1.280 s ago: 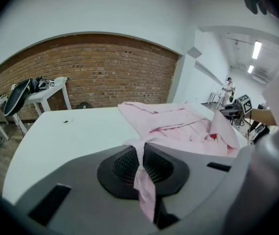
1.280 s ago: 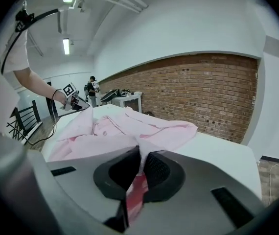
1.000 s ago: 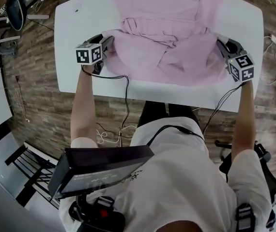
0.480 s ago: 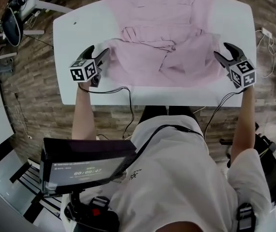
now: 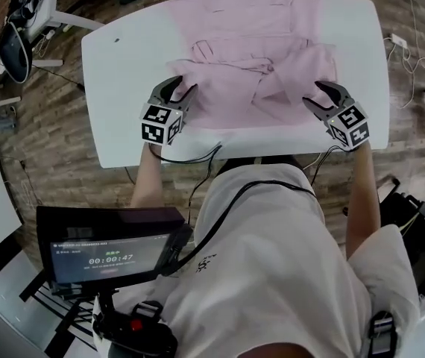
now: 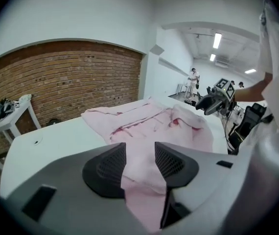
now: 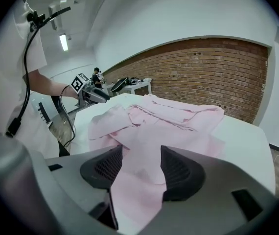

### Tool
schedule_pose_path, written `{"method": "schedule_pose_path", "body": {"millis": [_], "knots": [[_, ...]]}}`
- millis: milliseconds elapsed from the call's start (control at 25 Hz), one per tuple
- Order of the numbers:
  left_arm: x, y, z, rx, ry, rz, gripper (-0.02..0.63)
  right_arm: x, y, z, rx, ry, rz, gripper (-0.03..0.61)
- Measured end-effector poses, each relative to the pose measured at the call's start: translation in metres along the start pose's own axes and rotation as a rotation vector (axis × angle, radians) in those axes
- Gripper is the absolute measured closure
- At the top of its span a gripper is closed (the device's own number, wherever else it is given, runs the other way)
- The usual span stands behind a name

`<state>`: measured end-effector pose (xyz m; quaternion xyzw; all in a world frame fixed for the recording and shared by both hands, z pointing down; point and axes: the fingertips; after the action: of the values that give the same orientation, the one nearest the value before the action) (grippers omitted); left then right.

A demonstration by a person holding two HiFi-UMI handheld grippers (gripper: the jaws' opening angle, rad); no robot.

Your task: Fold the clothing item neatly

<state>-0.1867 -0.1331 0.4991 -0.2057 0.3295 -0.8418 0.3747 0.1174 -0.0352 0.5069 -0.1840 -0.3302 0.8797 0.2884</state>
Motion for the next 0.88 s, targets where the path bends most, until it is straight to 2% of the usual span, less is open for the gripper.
{"method": "schedule_pose_path", "body": {"millis": [80,160,240,360,480,600,680,800,880], "knots": [[-0.009,0.000,0.002,0.011,-0.011,0.061,0.461,0.014,0.007,0.005,-0.006,-0.006,0.004,0.332],[-0.019,0.000,0.003,0.016,-0.018,0.118,0.541,0.023,0.012,0.011,-0.014,-0.021,0.003,0.409],[-0.037,-0.002,0.004,0.029,-0.045,0.171,0.609,0.031,0.012,0.014,-0.008,-0.028,-0.009,0.433],[-0.081,-0.012,0.011,0.073,-0.137,0.265,0.611,0.038,0.006,0.012,0.022,-0.041,-0.043,0.485],[-0.131,-0.029,0.020,0.120,-0.225,0.418,0.611,0.040,0.003,0.006,0.032,-0.070,-0.061,0.548],[-0.167,-0.053,0.028,0.174,-0.276,0.540,0.609,0.043,-0.005,0.003,0.037,-0.067,-0.045,0.548],[-0.181,-0.068,0.032,0.221,-0.308,0.565,0.518,0.045,-0.012,0.000,0.037,-0.053,-0.019,0.546],[-0.187,-0.078,0.038,0.258,-0.339,0.556,0.461,0.039,-0.017,-0.004,0.028,-0.047,0.015,0.546],[-0.184,-0.083,0.042,0.279,-0.323,0.552,0.456,0.032,-0.021,-0.005,0.026,-0.047,0.027,0.546]]}}
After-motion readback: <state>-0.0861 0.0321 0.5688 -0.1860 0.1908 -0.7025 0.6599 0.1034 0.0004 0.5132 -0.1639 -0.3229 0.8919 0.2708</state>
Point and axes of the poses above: the fingertips, and each gripper's own axes: z forward along the fingers, x to its left, y out of its top, and after that the axes turned 4 degrees about x, right-handed
